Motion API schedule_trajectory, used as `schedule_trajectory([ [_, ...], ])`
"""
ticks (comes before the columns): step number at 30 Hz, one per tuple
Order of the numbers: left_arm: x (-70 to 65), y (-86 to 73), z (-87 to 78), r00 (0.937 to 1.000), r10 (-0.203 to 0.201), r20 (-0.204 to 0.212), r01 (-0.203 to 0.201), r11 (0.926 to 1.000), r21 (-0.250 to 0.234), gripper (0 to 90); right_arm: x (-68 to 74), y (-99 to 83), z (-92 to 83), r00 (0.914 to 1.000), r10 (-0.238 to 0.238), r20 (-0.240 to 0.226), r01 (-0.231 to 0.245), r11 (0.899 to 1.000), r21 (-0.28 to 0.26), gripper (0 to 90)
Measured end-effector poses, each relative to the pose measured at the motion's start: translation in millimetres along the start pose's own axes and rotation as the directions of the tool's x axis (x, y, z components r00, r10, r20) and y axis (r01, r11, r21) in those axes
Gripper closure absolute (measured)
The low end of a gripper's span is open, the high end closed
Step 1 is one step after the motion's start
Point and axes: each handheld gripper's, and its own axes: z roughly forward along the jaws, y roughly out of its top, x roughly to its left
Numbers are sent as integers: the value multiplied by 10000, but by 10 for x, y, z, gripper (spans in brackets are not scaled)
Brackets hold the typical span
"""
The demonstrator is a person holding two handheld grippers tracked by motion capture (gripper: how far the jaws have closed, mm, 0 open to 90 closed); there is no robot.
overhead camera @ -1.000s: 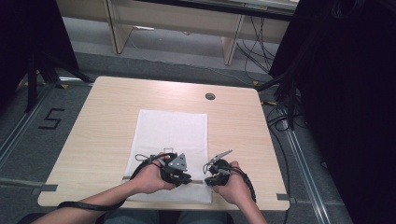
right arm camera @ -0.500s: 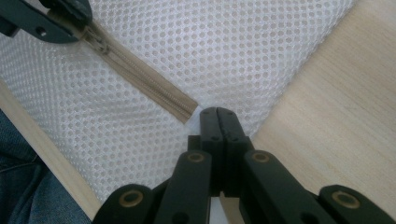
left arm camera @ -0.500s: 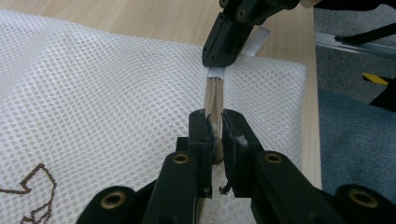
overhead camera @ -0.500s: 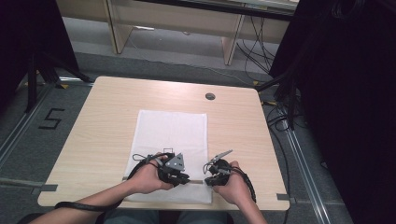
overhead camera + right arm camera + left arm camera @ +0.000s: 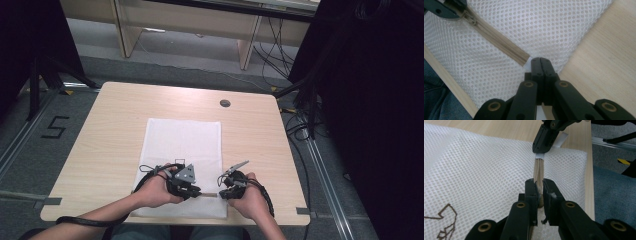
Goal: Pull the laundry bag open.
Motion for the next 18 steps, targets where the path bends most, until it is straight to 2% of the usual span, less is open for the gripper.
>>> schedule_trajectory([
  [8,-2,-4,-4,10000,25,47,-25,10000,-6,822,3,0,1,10000,36,-25,-36,10000,-20,900],
  [10,4,-8,-8,9997,244,14,-244,9997,11,822,2,-1,2,10000,29,-39,-30,10000,-47,900],
  [11,2,-14,-12,10000,79,47,-79,10000,-26,822,-1,-1,3,10000,-69,-28,69,9999,-121,900],
  [14,8,-31,-29,10000,-28,36,28,10000,-44,822,0,0,2,10000,-45,-21,45,9999,-94,900],
  [18,12,-37,-39,10000,-8,21,9,10000,-24,822,-1,0,0,10000,-76,5,76,10000,-62,900],
])
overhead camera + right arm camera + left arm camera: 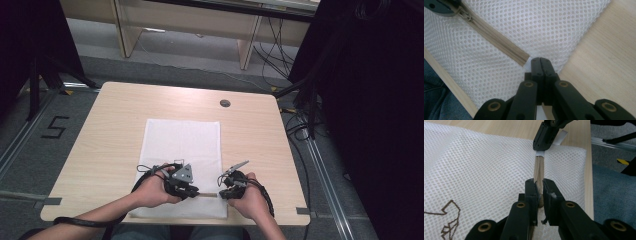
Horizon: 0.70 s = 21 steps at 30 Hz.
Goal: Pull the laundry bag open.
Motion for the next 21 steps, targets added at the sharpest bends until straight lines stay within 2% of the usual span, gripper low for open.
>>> schedule_trajectory([
  [3,-9,-1,0,10000,-28,22,28,10000,-14,822,1,0,3,10000,36,-16,-36,10000,-10,900],
  [5,3,-7,-11,9999,100,39,-100,9999,9,822,4,-1,2,9999,105,-34,-105,9999,12,900],
  [7,0,-19,-21,10000,-86,42,86,10000,-26,822,0,-1,3,10000,6,-32,-6,10000,-57,900],
  [10,1,-28,-27,10000,-79,44,79,10000,0,822,-3,0,2,10000,-24,-30,23,10000,-25,900],
  [13,-2,-29,-27,10000,51,49,-51,10000,28,822,1,-1,3,10000,39,-26,-39,10000,-33,900],
  [14,-9,-33,-32,10000,-21,20,21,10000,78,822,4,-1,2,9999,119,-40,-119,9999,15,900],
  [15,1,-34,-39,10000,71,38,-71,10000,60,822,0,-1,5,10000,4,-30,-5,10000,-67,900],
  [16,-3,-42,-45,10000,-16,14,16,10000,48,822,5,-1,2,10000,93,-26,-93,10000,13,900],
  [19,1,-55,-55,9999,-148,57,148,9999,7,822,4,2,0,10000,-22,30,22,10000,4,900],
  [21,8,-56,-61,10000,21,45,-22,10000,55,822,2,2,1,10000,-45,9,45,10000,-11,900],
])
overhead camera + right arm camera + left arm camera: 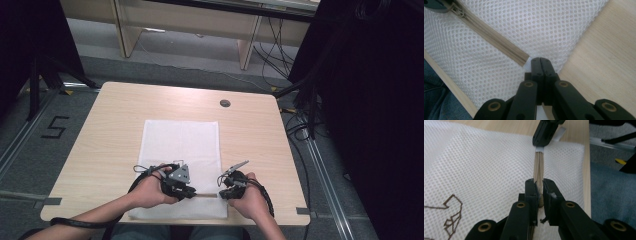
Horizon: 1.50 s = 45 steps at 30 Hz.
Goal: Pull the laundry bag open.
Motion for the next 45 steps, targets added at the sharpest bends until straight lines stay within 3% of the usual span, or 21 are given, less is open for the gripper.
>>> schedule_trajectory([
  [15,11,-40,-59,9998,-222,-22,222,9997,40,822,16,2,-2,9999,95,90,-96,9999,53,900],
  [16,18,-39,-64,10000,4,-79,-3,9999,111,822,28,2,-1,9998,179,97,-179,9998,78,900],
  [18,19,-41,-73,9999,-90,-75,91,9999,129,822,21,4,-2,9999,41,123,-42,10000,70,900],
  [19,25,-41,-75,9999,109,-126,-107,9998,156,822,22,5,-1,9999,40,135,-41,10000,84,900],
  [20,18,-45,-77,9999,-95,-101,96,9998,149,822,25,5,-3,9999,80,127,-81,9999,109,900],
  [23,20,-52,-87,9998,-198,-54,198,9998,66,822,27,6,-4,9999,101,123,-102,9999,126,900],
  [28,22,-52,-89,10000,-62,-65,62,9999,90,822,22,4,-1,9999,37,136,-38,10000,75,900],
  [34,29,-81,-116,9997,-241,-19,241,9997,-13,822,22,2,-3,9999,81,129,-82,9999,64,900],
  [45,52,-109,-164,9999,-157,-63,157,9999,9,823,23,3,-2,9999,31,149,-32,10000,74,900],
])
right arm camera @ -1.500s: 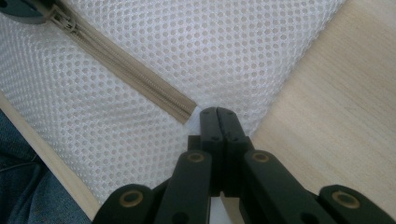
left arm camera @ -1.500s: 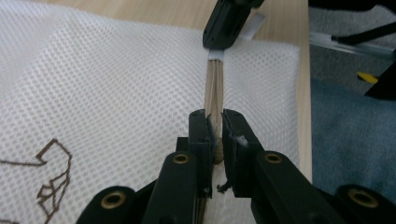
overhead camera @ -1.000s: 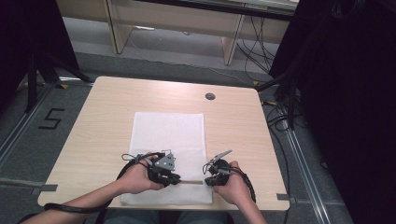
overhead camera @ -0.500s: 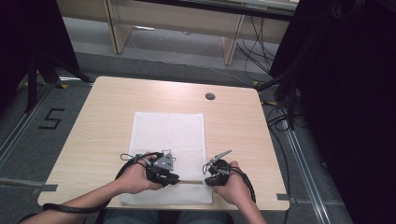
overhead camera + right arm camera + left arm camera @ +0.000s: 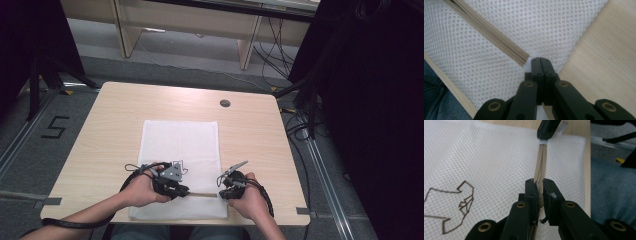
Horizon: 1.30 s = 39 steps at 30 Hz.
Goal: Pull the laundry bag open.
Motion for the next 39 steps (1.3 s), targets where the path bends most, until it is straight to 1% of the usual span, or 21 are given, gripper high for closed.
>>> schedule_trajectory([
  [2,-8,-3,3,10000,-68,-21,68,10000,37,822,0,-1,-1,10000,8,-2,-8,10000,-3,900],
  [3,0,-1,0,10000,69,-39,-69,9999,92,823,0,-1,-1,10000,17,-5,-17,10000,-2,900],
  [4,-7,-4,2,10000,-87,-11,87,10000,20,823,0,-1,-1,10000,26,-10,-26,10000,-3,900],
  [7,3,-12,-13,10000,17,-67,-16,10000,78,822,1,-1,-1,10000,24,-2,-24,10000,1,900],
  [8,4,-16,-21,9999,-128,-42,128,9999,83,822,2,-2,-1,10000,37,-1,-37,10000,-8,900],
  [9,11,-20,-30,10000,2,-81,-1,9999,116,822,3,-2,0,10000,48,30,-48,10000,-6,900],
  [11,6,-32,-33,9999,-160,-63,160,9998,69,822,1,0,0,10000,13,23,-13,10000,-5,900],
  [12,13,-35,-36,10000,0,-85,1,10000,94,822,1,1,1,10000,-3,30,3,10000,-3,900],
  [13,9,-40,-36,9999,-134,-69,135,9999,58,823,1,1,1,10000,-6,25,6,10000,-6,900],
  [18,10,-37,-46,10000,-30,-56,31,10000,61,822,3,-1,0,10000,28,33,-28,10000,-4,900],
  [28,27,-65,-97,9998,-176,0,176,9998,-21,822,5,-1,-1,10000,41,14,-41,10000,14,900],
  [29,31,-69,-103,10000,-74,-41,75,10000,54,822,6,-1,-2,10000,25,26,-25,10000,14,900],
  [30,30,-74,-106,9998,-196,-26,196,9998,82,823,7,-1,-1,10000,30,22,-30,10000,12,900],
  [31,35,-82,-119,9998,-185,-51,186,9998,114,822,7,-1,-2,10000,21,27,-21,10000,17,900],
  [33,49,-100,-140,9990,-440,77,441,9990,-33,823,1,1,1,10000,-88,-2,88,10000,-22,900],
  [34,60,-104,-147,9995,-314,60,314,9995,-34,823,1,2,0,10000,-89,-6,89,10000,-5,900],
  [35,57,-110,-154,9994,-357,-13,357,9994,-21,822,0,3,1,10000,-85,-2,85,10000,12,900],
  [36,56,-111,-155,9992,-399,5,399,9992,-14,822,11,2,-5,9999,109,24,-109,9999,119,900],
  [37,50,-112,-149,9992,-388,0,388,9992,-44,822,8,2,-4,10000,64,6,-64,9999,97,900],
  [38,58,-109,-149,9997,-233,0,233,9997,8,823,11,2,-5,9999,111,18,-111,9999,122,900],
  [39,53,-111,-150,9995,-303,-26,303,9995,17,823,9,2,-3,10000,64,6,-64,9999,94,900],
])
